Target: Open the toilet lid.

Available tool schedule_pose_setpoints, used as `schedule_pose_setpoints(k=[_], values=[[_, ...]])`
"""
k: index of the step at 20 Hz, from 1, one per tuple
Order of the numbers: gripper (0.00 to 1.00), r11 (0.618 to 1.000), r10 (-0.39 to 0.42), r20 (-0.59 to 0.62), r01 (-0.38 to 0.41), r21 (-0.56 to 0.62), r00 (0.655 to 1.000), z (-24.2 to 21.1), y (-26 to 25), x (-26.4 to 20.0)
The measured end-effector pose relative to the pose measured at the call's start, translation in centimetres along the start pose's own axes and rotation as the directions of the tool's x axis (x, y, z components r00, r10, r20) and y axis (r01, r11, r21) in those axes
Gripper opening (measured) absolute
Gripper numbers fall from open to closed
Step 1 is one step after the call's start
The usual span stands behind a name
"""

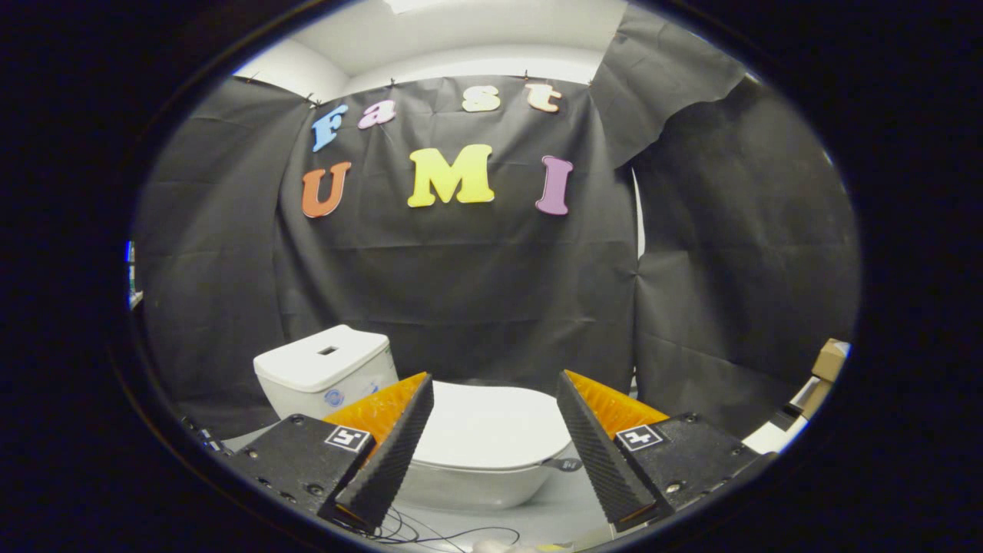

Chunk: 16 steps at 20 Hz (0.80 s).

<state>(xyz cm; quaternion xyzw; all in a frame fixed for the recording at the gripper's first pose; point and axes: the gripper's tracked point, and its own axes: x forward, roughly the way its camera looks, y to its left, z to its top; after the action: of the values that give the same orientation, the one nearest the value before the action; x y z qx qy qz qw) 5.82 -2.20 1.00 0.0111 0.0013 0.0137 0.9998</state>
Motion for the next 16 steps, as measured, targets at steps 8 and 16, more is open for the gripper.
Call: schedule_pose_setpoints(k=[8, 16], values=[[1.0, 0.98, 0.08, -0.108, -0.058, 0.19, 0.991, -4.6, -5.8, 7.1], [1.0, 0.883, 0.132, -0.232, -0.008, 0.469, 0.964, -12.2, -10.8, 14.1]])
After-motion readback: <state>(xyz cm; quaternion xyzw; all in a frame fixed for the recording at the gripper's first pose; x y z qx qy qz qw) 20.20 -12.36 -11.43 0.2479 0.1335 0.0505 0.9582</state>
